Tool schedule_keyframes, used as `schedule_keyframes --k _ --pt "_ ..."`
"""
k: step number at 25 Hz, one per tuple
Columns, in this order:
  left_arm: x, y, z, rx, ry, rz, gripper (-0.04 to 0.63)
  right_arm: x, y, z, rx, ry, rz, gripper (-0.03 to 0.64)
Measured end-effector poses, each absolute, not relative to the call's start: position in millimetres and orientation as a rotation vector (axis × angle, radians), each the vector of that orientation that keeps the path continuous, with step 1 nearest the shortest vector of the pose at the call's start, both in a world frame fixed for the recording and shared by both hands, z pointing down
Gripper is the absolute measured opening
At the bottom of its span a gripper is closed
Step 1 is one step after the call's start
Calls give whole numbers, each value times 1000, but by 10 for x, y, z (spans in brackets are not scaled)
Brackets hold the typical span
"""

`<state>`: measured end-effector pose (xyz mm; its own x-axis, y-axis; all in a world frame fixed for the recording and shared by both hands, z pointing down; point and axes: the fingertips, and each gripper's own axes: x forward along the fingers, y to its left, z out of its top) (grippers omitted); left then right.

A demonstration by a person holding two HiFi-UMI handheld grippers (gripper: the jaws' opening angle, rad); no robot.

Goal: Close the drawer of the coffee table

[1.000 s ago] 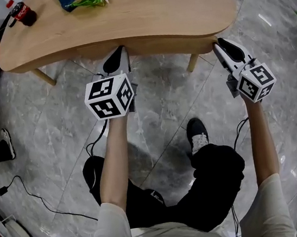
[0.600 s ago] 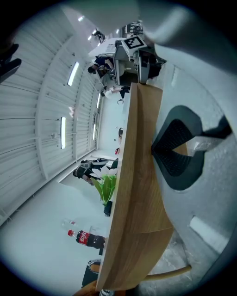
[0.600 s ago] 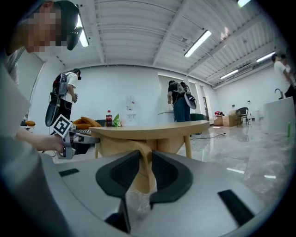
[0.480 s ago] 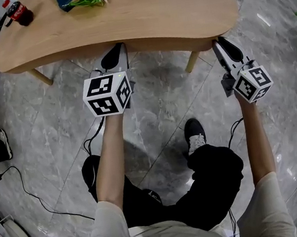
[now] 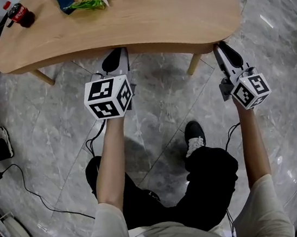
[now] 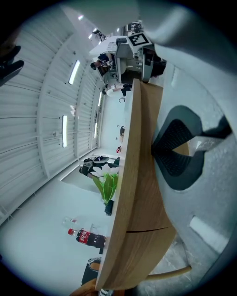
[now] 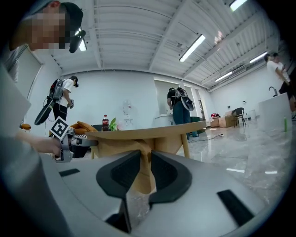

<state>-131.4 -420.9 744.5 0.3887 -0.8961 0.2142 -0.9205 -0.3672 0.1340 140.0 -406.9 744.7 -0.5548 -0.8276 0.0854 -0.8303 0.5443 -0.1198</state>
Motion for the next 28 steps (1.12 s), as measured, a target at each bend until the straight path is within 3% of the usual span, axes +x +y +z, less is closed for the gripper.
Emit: schedule_keyframes --k 3,5,13,28 --pt "-1294 -4209 7399 2418 -1601 143 9 1433 -4060 7434 1526 -2748 215 72" --pt "-1271 -4218 7389 2399 -1586 166 9 1446 -4075 7458 1542 -2719 264 19" --pt "-1054 -3823 6915 2303 -1492 287 9 1174 -3745 6982 1417 -2630 460 15" --pt "-406 -2954 4692 2514 -1353 571 9 980 -2972 5103 1422 -2535 757 15"
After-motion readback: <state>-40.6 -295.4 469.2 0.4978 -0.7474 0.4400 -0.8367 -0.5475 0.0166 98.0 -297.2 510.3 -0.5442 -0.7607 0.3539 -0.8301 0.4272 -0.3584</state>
